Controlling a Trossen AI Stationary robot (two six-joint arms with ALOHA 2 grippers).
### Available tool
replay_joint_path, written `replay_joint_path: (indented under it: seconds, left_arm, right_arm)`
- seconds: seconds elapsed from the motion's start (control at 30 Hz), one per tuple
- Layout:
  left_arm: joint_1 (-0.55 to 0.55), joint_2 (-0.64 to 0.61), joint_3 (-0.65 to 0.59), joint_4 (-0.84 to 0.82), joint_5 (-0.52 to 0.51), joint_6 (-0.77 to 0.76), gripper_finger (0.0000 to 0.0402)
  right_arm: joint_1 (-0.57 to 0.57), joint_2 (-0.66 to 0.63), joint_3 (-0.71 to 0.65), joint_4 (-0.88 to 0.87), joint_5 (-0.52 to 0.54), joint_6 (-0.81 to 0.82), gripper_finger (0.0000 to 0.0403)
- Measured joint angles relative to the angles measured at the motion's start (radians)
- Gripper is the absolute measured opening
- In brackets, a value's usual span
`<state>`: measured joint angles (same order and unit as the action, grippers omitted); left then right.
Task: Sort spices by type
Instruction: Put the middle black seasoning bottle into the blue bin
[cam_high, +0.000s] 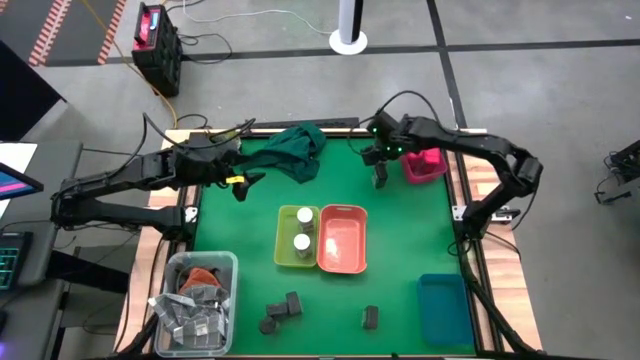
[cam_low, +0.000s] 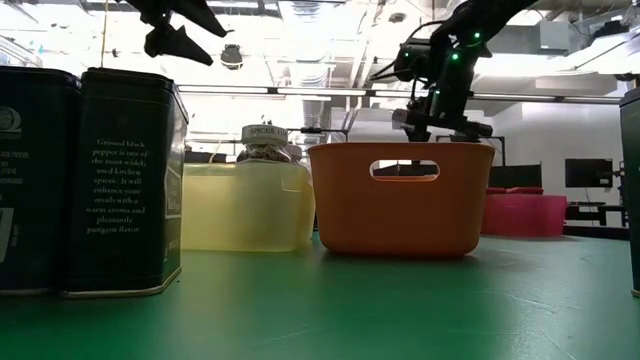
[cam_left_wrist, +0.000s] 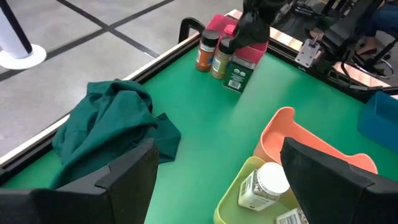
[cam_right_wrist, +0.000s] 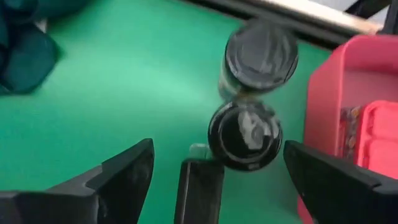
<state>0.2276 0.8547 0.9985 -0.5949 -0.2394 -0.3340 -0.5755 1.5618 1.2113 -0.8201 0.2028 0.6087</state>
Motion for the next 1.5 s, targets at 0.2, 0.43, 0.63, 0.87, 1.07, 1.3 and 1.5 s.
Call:
replay_joint_path:
  seconds: [0.2,0.43,0.63,0.87,1.07,1.3,1.5]
  left_arm:
    - [0.0,0.0,0.0,-0.003,0.007,-0.001,0.032]
    - [0.0,0.0,0.0,-0.034,0.008,-0.013,0.032]
    - [-0.001,0.0,0.001,-0.049,0.009,-0.012,0.032]
    - [-0.001,0.0,0.001,-0.051,0.008,-0.007,0.032]
    - [-0.001,0.0,0.001,-0.051,0.008,0.006,0.032]
    - [-0.001,0.0,0.001,-0.051,0.009,0.028,0.032]
    - [-0.001,0.0,0.001,-0.07,0.017,0.031,0.032]
  right_arm:
    - [-0.003,0.025,-0.005,0.011,0.003,-0.003,0.0364]
    - [-0.029,0.046,-0.003,-0.015,0.024,-0.009,0.0344]
    - [-0.003,0.028,-0.005,-0.014,-0.003,-0.004,0.0338]
    - [0.037,0.022,0.012,-0.026,-0.043,-0.056,0.0338]
    - [0.119,0.033,0.099,-0.016,-0.054,-0.339,0.0337]
    - [0.092,0.188,0.249,-0.076,-0.022,-0.545,0.0329]
    - [0.068,0.38,0.415,-0.229,-0.022,-0.727,0.0338]
